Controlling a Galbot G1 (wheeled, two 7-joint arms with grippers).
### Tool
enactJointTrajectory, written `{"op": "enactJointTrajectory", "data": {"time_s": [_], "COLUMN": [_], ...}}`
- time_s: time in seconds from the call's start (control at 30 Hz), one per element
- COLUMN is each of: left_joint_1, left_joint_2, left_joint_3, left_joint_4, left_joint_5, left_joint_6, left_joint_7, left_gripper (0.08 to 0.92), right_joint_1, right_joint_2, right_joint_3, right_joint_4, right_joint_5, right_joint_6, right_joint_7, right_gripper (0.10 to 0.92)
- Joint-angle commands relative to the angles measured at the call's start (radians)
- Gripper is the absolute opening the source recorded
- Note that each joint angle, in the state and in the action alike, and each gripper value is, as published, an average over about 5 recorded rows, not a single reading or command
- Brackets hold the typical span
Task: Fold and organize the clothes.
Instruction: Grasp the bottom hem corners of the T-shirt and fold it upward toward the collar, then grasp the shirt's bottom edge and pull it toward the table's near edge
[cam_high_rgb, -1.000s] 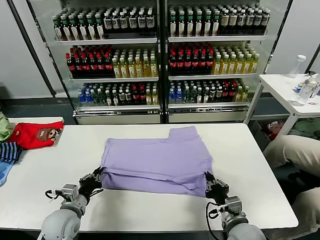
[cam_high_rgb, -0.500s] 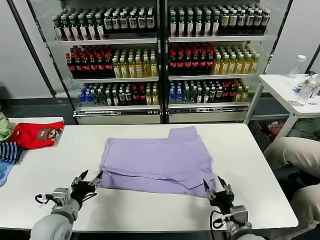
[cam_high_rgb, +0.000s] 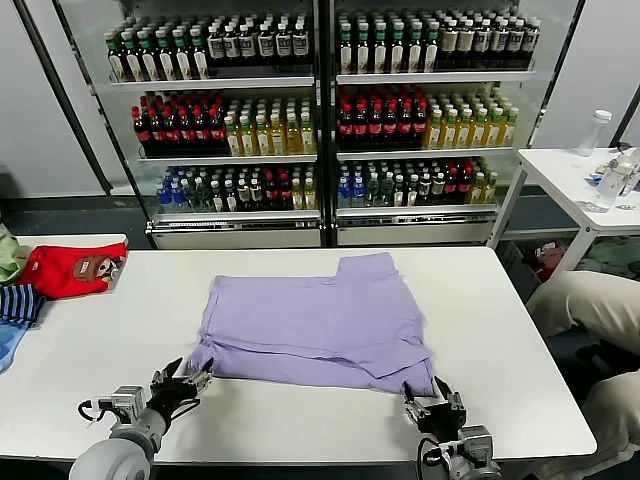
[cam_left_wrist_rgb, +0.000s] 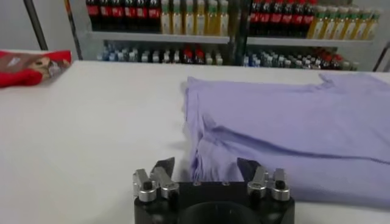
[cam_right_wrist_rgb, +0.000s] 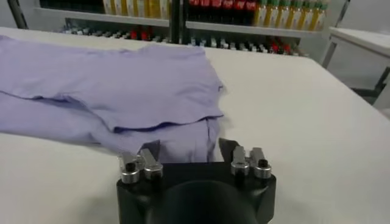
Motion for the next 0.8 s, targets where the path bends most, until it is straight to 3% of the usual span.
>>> {"op": "enactJointTrajectory", "data": {"time_s": [0.03,0.17,0.37,0.57,0.8], "left_joint_1": [0.002,-0.002,0.051,0.273,0.362], "left_joint_2": [-0.001,-0.01,-0.009,0.033,0.05], "left_joint_3": [0.006,0.012,-0.003,-0.079,-0.103], "left_joint_4": [0.022,0.019,-0.074,-0.316,-0.282], "left_joint_5": [-0.018,-0.012,-0.017,-0.013,0.028], "left_joint_6": [0.008,0.008,0.004,0.005,0.006], "left_joint_7": [-0.007,-0.003,-0.007,-0.024,-0.016], "left_gripper": [0.516,0.394,0.221,0.106,0.103], "right_joint_1": [0.003,-0.006,-0.149,-0.292,-0.314], "right_joint_2": [0.007,0.008,-0.043,-0.062,-0.04], "right_joint_3": [-0.005,-0.002,0.071,0.093,0.058], "right_joint_4": [-0.018,0.005,0.194,0.277,0.262], "right_joint_5": [0.033,0.035,0.028,-0.025,-0.069], "right_joint_6": [-0.009,-0.009,-0.015,-0.005,0.006], "right_joint_7": [0.007,0.006,0.0,-0.002,-0.001], "right_gripper": [0.411,0.29,0.149,0.131,0.131]}}
